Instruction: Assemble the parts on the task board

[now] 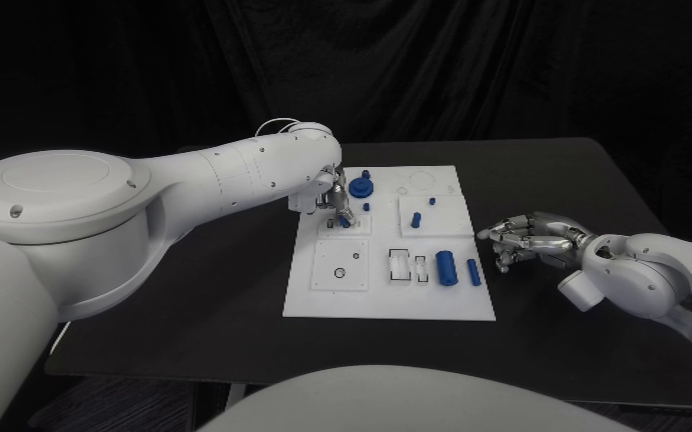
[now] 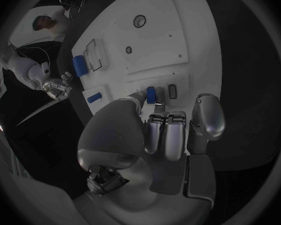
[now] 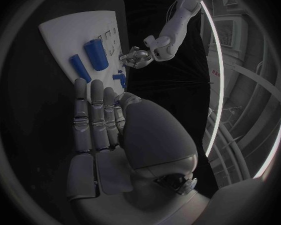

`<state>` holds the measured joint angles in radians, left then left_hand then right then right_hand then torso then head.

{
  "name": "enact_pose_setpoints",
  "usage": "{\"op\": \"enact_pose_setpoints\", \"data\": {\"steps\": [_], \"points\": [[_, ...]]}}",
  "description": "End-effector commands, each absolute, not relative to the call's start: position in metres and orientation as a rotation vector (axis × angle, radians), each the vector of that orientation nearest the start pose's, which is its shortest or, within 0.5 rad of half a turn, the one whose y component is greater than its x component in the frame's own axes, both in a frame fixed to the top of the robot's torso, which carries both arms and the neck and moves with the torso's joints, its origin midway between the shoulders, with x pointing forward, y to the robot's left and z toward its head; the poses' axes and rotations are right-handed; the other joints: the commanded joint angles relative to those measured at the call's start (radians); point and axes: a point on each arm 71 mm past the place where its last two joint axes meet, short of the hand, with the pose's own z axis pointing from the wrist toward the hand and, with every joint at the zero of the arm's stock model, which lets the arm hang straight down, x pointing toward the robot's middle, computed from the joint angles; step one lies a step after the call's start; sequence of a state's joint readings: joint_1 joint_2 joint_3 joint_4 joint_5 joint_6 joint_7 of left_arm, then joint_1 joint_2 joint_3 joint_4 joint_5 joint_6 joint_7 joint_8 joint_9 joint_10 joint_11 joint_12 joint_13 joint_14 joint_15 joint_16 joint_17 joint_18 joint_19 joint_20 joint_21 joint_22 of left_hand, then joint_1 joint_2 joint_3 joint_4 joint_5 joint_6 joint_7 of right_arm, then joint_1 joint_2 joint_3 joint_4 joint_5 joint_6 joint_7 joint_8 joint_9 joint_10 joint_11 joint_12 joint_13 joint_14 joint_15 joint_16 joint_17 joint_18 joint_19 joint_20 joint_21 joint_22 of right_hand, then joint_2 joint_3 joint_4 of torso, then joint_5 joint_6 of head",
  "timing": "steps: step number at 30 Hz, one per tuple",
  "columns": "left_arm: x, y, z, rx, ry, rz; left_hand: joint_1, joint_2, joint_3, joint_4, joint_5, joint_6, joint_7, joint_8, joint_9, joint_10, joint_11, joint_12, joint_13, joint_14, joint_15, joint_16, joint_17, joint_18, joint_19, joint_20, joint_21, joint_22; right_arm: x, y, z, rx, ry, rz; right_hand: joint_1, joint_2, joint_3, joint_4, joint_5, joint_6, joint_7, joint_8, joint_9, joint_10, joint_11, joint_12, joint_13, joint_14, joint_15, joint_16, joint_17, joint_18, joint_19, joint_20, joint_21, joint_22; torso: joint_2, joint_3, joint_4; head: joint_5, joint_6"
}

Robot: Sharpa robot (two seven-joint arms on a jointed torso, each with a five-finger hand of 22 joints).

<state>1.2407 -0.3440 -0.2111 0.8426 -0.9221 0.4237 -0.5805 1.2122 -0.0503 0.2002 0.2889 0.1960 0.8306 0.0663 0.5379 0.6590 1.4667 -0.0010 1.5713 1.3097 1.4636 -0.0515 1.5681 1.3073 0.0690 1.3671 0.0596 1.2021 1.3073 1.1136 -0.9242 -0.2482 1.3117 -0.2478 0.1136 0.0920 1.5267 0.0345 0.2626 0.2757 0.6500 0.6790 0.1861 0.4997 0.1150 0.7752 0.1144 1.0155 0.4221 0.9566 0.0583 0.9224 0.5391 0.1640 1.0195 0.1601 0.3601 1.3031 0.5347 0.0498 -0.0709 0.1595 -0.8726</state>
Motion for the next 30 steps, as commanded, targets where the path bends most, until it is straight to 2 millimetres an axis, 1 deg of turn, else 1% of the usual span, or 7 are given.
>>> {"op": "enact_pose_setpoints", "data": {"steps": [1,4,17,21,22,27,30], "points": [[0.5450,0.1615,-0.2925,-0.186,2.643,-0.108,-0.022,0.002,-0.027,0.000,-0.039,0.003,0.010,-0.010,-0.007,0.104,0.007,-0.001,0.261,0.107,0.009,0.003,0.263,0.018,-0.001,0.008,-0.006,0.147,0.4402,-0.3018,-0.3209,1.099,2.193,1.169,-0.002,0.009,0.005,0.002,0.000,-0.004,0.006,0.004,-0.001,-0.007,0.003,0.003,-0.001,-0.007,-0.002,0.004,-0.001,0.017,-0.006,0.000,0.005,0.001,0.000,0.0001,0.0000,-0.001,0.000],[0.5447,0.1618,-0.2927,-0.186,2.644,-0.108,-0.041,0.009,-0.057,0.001,-0.088,-0.008,0.017,-0.031,-0.019,0.104,0.013,-0.001,0.261,0.107,0.014,0.003,0.263,0.019,-0.004,0.012,-0.009,0.147,0.4401,-0.3020,-0.3210,1.100,2.194,1.169,-0.002,0.009,0.005,0.002,-0.001,-0.005,0.006,0.004,-0.001,-0.007,0.003,0.004,-0.002,-0.007,-0.002,0.004,-0.001,0.016,-0.006,0.000,0.006,0.001,0.000,-0.0001,-0.0002,-0.001,0.000],[0.5429,0.1642,-0.2942,-0.193,2.639,-0.115,-0.048,0.035,-0.078,0.001,-0.068,-0.002,0.019,-0.050,-0.031,0.104,0.016,-0.001,0.261,0.107,0.018,0.003,0.263,0.020,-0.008,0.017,-0.015,0.145,0.4395,-0.3027,-0.3212,1.102,2.196,1.167,-0.002,0.009,0.006,0.002,-0.002,-0.005,0.006,0.004,-0.001,-0.007,0.003,0.004,-0.002,-0.007,-0.002,0.005,-0.001,0.016,-0.006,0.000,0.006,0.001,-0.001,-0.0001,0.0001,0.000,0.000],[0.5407,0.1644,-0.2953,-0.187,2.646,-0.119,-0.010,0.045,-0.084,-0.005,0.067,0.009,0.016,-0.065,-0.039,0.104,0.014,-0.001,0.261,0.107,0.016,0.003,0.263,0.021,-0.009,0.017,-0.013,0.146,0.4392,-0.3030,-0.3213,1.103,2.198,1.166,-0.002,0.009,0.006,0.002,-0.002,-0.005,0.006,0.004,-0.001,-0.007,0.003,0.004,-0.002,-0.007,-0.002,0.005,-0.001,0.016,-0.006,0.000,0.006,0.001,-0.001,-0.0002,0.0001,-0.002,0.000],[0.5401,0.1644,-0.2956,-0.185,2.648,-0.121,0.013,0.046,-0.078,-0.008,0.152,0.016,0.014,-0.067,-0.041,0.104,0.010,-0.001,0.261,0.107,0.015,0.003,0.263,0.022,-0.009,0.013,-0.013,0.146,0.4392,-0.3031,-0.3213,1.103,2.198,1.165,-0.002,0.009,0.006,0.002,-0.002,-0.005,0.006,0.004,-0.001,-0.007,0.003,0.004,-0.002,-0.007,-0.002,0.005,-0.001,0.016,-0.006,0.000,0.006,0.001,0.000,-0.0002,0.0000,-0.002,0.000],[0.5374,0.1646,-0.2964,-0.173,2.659,-0.126,0.095,0.043,-0.034,-0.034,0.317,0.027,0.004,-0.072,-0.041,0.104,0.003,-0.001,0.261,0.107,0.007,0.003,0.263,0.021,-0.009,0.009,-0.012,0.145,0.4388,-0.3037,-0.3216,1.105,2.199,1.163,-0.002,0.009,0.006,0.002,-0.002,-0.006,0.006,0.004,-0.001,-0.007,0.003,0.004,-0.002,-0.007,-0.002,0.005,-0.002,0.016,-0.006,0.000,0.006,0.002,0.000,0.0002,-0.0001,-0.002,0.000],[0.5363,0.1648,-0.2967,-0.168,2.664,-0.128,0.108,0.040,-0.021,-0.038,0.320,0.027,0.003,-0.072,-0.040,0.104,0.002,-0.001,0.261,0.107,0.006,0.003,0.263,0.021,-0.009,0.008,-0.011,0.146,0.4386,-0.3038,-0.3218,1.106,2.200,1.162,-0.002,0.009,0.006,0.002,-0.002,-0.006,0.006,0.004,-0.001,-0.007,0.003,0.004,-0.002,-0.007,-0.002,0.005,-0.002,0.016,-0.006,0.000,0.006,0.002,-0.001,0.0002,0.0000,-0.002,0.000]]}}
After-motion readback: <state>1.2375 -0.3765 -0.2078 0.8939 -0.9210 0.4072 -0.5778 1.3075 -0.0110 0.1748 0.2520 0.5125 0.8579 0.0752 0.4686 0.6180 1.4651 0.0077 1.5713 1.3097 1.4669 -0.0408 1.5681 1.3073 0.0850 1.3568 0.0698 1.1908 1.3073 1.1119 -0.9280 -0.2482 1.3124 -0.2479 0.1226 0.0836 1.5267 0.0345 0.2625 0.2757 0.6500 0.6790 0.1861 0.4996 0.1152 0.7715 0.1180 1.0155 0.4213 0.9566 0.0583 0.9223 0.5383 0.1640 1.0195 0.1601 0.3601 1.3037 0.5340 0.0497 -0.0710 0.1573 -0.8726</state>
